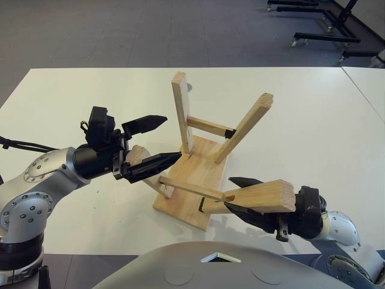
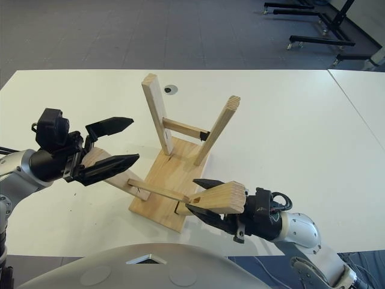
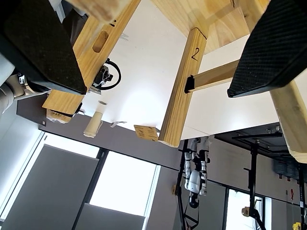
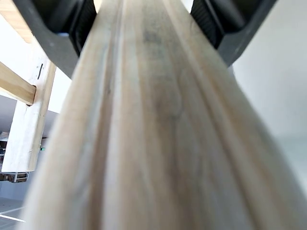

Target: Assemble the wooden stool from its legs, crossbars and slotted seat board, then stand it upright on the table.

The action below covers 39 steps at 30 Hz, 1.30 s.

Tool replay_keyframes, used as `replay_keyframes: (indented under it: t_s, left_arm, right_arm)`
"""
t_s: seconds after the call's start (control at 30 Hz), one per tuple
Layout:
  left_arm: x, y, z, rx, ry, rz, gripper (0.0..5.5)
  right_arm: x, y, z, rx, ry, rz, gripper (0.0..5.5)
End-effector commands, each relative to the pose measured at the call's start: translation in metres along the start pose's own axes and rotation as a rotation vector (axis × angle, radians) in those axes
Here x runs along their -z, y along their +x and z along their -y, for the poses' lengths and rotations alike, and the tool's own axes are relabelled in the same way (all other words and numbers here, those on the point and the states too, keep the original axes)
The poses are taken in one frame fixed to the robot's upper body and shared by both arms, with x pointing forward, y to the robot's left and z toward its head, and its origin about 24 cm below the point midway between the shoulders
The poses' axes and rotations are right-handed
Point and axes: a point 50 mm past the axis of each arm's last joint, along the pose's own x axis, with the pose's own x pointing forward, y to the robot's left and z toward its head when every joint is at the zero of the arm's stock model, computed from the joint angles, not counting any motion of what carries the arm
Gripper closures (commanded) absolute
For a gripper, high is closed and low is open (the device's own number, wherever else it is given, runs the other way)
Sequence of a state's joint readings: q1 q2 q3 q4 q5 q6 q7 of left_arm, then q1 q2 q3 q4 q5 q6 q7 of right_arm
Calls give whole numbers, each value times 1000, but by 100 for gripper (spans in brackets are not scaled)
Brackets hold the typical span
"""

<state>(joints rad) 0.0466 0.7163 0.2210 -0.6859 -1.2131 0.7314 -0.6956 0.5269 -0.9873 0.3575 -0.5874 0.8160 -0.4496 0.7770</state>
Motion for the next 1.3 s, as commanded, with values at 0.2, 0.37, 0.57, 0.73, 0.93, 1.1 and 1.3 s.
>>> replay_keyframes:
  t_s: [0.2,0.37,0.57,0.73,0.93,1.1,1.3]
  left_arm:
    - [4,1,-2,-23,-4,-19,10]
    - [5,1,-2,-21,-3,-22,10]
    - [5,1,-1,-17,0,-23,10]
    - [6,1,-1,-12,1,-26,10]
    - [6,1,-2,-7,4,-35,10]
    - [7,1,-2,-1,5,-40,10]
    - [8,0,-2,1,6,-41,10]
  right_arm:
    - [12,7,-12,-126,63,-125,342]
    - [12,7,-11,-114,65,-128,342]
    - [12,10,-12,-125,59,-128,342]
    - [14,12,-12,-130,60,-127,342]
    - [15,12,-11,-138,55,-122,342]
    - [16,12,-11,-144,55,-119,342]
    - [20,16,-10,-112,68,-129,342]
